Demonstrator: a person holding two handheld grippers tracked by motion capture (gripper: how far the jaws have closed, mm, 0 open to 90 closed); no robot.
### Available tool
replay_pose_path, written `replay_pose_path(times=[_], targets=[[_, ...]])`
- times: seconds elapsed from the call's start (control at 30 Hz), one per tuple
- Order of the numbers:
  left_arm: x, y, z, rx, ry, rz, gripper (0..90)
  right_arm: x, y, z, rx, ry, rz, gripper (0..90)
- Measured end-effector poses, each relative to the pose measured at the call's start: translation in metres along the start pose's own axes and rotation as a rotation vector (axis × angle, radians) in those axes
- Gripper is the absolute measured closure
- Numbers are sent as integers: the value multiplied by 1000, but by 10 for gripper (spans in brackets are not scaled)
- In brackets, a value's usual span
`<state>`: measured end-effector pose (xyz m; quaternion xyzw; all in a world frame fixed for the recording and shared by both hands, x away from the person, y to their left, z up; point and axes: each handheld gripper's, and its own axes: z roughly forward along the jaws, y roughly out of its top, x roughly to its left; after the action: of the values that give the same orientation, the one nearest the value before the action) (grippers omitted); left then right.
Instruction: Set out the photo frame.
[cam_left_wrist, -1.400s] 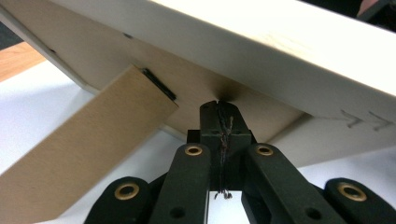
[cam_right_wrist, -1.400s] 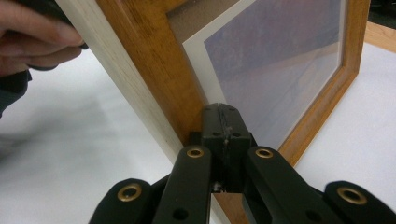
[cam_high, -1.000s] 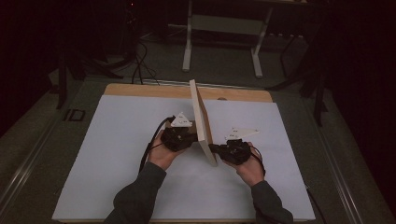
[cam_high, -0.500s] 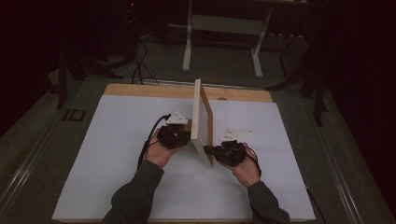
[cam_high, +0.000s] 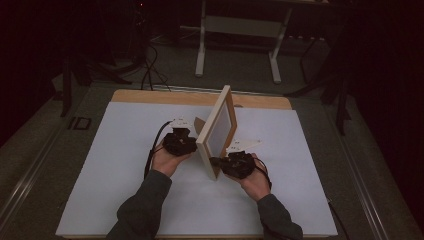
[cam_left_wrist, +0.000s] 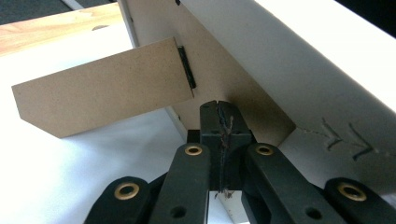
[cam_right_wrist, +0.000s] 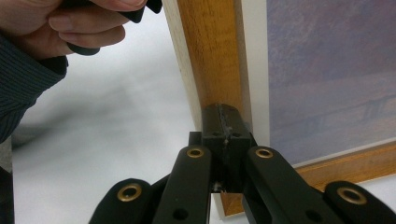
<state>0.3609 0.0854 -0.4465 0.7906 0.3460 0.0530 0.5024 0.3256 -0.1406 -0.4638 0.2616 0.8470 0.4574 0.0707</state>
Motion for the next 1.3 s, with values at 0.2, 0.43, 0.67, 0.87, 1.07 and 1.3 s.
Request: replay_pose_path(times=[0.2,0.43,0.67,0.87,1.07,1.3], targets=[[5,-1,-2,-13,-6,-21,900,2,3,3,3,-3,-2,900],[10,-2,-5,-15,1,-41,814,3,3,6,0,-2,-2,900],[13,-1,-13,-25,-13,-45,699,2,0,6,7,-10,-2,857],[14,0,-20,-21,0,-44,635,0,-2,5,11,-12,-2,817],[13,2,-31,-43,31,-42,579,-3,-6,1,14,-18,3,773],[8,7,-42,-70,98,-49,510,-6,-11,-3,17,-28,13,695]])
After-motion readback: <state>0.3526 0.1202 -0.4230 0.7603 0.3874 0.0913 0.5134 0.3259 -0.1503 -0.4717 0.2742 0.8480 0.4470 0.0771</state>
